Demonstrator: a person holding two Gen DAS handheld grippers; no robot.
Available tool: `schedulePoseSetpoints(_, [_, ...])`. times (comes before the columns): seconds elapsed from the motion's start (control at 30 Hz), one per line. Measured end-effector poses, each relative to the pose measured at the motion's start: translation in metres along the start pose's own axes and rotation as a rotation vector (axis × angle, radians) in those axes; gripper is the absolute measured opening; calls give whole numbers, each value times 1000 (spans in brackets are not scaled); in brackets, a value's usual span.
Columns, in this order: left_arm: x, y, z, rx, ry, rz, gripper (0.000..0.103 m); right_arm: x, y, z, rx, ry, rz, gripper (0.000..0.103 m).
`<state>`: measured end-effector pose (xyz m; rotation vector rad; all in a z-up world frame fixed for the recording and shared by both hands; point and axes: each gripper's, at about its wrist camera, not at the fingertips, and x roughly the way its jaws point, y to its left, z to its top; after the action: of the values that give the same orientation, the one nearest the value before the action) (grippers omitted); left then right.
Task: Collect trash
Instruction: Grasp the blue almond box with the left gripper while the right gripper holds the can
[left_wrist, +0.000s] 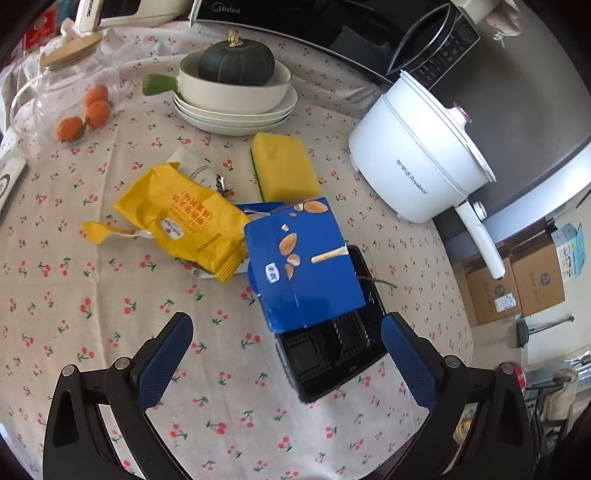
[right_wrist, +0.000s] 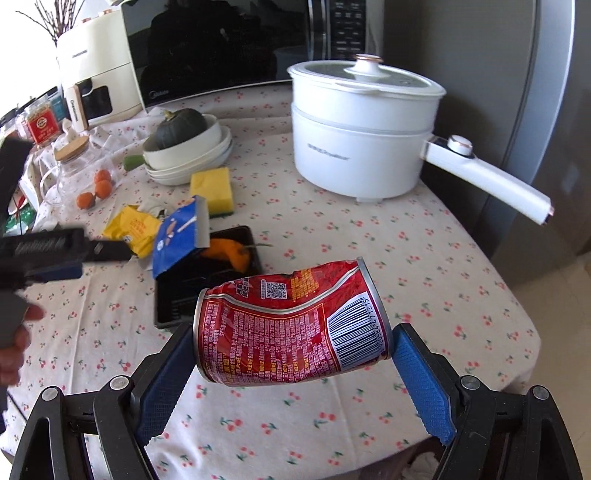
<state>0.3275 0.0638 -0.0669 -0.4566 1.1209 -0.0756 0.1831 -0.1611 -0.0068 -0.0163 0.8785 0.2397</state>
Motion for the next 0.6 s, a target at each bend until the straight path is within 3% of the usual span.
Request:
schedulePoseSetpoints(0.27, [36, -17, 10, -86, 13, 28, 99, -5, -41, -14, 15, 18, -37, 88])
schedulePoseSetpoints(0.33, [39, -19, 9, -96, 14, 40, 93, -6, -51, -17, 33, 24, -39, 88])
schedulePoseSetpoints(0.4, [41, -19, 7, -104, 23, 44, 79, -7, -58, -20, 48, 28, -39, 88])
schedulePoseSetpoints(0.6, [28, -17, -5, -73, 10, 25, 76, -12, -64, -26, 65, 34, -44, 88])
